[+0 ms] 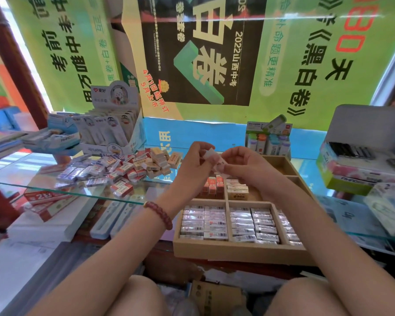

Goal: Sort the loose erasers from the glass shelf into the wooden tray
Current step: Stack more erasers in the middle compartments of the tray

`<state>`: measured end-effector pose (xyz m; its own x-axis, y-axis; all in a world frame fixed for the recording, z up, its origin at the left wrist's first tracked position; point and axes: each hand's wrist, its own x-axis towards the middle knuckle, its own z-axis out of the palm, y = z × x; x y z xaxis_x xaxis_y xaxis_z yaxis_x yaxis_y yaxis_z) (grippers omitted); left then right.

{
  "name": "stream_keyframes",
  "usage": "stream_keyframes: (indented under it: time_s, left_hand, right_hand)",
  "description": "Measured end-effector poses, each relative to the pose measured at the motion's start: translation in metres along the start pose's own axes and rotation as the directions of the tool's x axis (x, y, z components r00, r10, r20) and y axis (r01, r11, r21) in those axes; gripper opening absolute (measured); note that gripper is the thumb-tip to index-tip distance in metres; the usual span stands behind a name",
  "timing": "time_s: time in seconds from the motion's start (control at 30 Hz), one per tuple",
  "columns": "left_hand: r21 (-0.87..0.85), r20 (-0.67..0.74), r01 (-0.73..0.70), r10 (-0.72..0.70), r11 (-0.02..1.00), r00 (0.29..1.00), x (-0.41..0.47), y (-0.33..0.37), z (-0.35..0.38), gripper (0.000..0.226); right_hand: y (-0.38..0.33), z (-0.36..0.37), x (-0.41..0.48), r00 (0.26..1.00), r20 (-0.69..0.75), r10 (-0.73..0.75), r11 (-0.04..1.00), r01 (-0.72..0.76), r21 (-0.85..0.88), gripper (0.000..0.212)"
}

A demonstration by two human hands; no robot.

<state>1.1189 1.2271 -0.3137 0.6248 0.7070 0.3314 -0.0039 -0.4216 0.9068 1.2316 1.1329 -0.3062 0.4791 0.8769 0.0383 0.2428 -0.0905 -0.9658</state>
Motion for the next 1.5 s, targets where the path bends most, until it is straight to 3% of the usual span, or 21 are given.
stream_keyframes:
  time_s: [0.13, 0.23, 0.4, 0.67, 0.93, 1.0, 1.23, 1.37, 1.5]
  left_hand:
    - [0.094, 0.112, -0.087, 0.077, 0.992, 0.991, 0.0, -0.009, 0.01, 0.018]
    - [0.217, 0.161, -0.127, 0.093, 0.968, 0.983, 0.001, -0.018, 0.012, 0.021]
    - [0.323, 0.155, -0.07, 0.02, 0.944, 0.988, 0.003, -0.026, 0.006, 0.013]
    - [0.384, 0.149, -0.032, -0.027, 0.923, 0.988, 0.007, -0.032, 0.002, 0.013]
    - [0.397, 0.13, -0.017, -0.038, 0.917, 0.991, 0.009, -0.037, -0.003, 0.014]
    - [0.399, 0.127, -0.017, -0.036, 0.917, 0.991, 0.009, -0.037, -0.003, 0.014]
    - [0.412, 0.12, 0.001, -0.056, 0.911, 0.991, 0.011, -0.04, -0.012, 0.016]
    - [0.431, 0.068, 0.034, -0.07, 0.902, 0.995, 0.012, -0.052, -0.029, 0.016]
    - [0.494, -0.099, 0.119, -0.08, 0.861, 0.992, 0.012, -0.081, -0.06, 0.019]
  right_hand:
    - [0.002, -0.017, -0.003, 0.997, 0.016, -0.08, 0.943, 0.081, -0.323, 0.026]
    - [0.01, -0.028, -0.004, 0.995, 0.003, -0.099, 0.805, 0.082, -0.587, 0.023]
    - [0.021, -0.032, -0.007, 0.998, 0.032, 0.048, 0.653, -0.007, -0.758, 0.027]
    - [0.028, -0.035, -0.005, 0.99, 0.077, 0.116, 0.662, -0.019, -0.749, 0.029]
    - [0.032, -0.03, 0.001, 0.989, 0.073, 0.128, 0.578, -0.014, -0.816, 0.029]
    - [0.034, -0.031, 0.0, 0.99, 0.051, 0.131, 0.608, -0.04, -0.793, 0.034]
    - [0.022, -0.036, -0.003, 0.997, -0.047, -0.053, 0.703, 0.004, -0.711, 0.022]
    - [0.016, -0.024, -0.002, 0.991, 0.004, -0.137, 0.744, 0.106, -0.66, 0.017]
    - [0.009, -0.006, 0.002, 0.982, 0.091, -0.167, 0.767, 0.187, -0.614, 0.013]
